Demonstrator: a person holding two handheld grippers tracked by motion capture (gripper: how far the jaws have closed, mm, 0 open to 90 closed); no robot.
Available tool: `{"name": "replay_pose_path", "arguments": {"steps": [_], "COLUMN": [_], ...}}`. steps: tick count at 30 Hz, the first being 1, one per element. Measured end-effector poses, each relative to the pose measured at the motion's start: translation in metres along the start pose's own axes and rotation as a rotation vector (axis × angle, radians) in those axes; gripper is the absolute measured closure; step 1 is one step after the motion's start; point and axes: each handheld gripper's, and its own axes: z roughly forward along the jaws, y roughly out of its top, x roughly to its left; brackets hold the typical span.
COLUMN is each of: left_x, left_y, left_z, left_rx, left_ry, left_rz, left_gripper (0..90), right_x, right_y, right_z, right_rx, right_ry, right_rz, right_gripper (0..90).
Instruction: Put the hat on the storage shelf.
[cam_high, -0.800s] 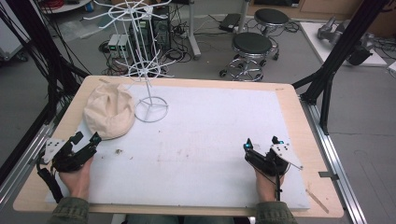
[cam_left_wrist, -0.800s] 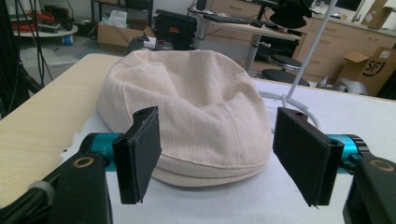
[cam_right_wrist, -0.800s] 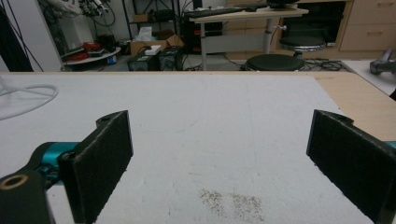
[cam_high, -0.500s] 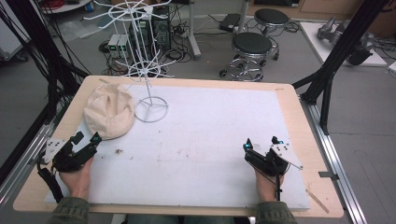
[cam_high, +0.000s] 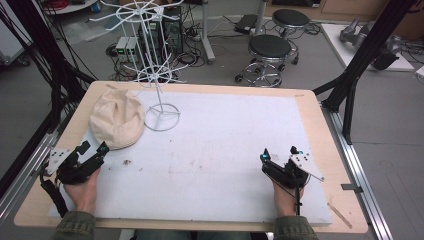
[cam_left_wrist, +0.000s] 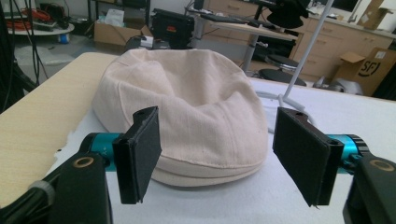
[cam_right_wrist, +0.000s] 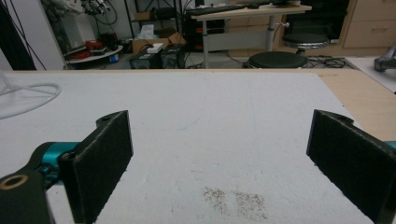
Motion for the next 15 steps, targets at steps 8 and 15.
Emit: {"name": "replay_pose_path", "arguments": {"steps": [8,15], "left_x": [0.001,-0.004], "left_y": [0.005,0.012], "left_z": [-0.001,0.001], "left_rx": [-0.016,-0.029], "left_ry": [-0.020,-0.047], "left_rz": [-0.026,-0.013], "left_gripper": [32.3,32.2], "right_x": [0.001,0.000], "right_y": [0.000,0.000], "right_z": [0.001,0.001], "right_rx": [0.004,0.002], "right_ry": [-0.001,-0.007], "right_rz": [0.007,0.000], "right_gripper": [5.9,5.9]}}
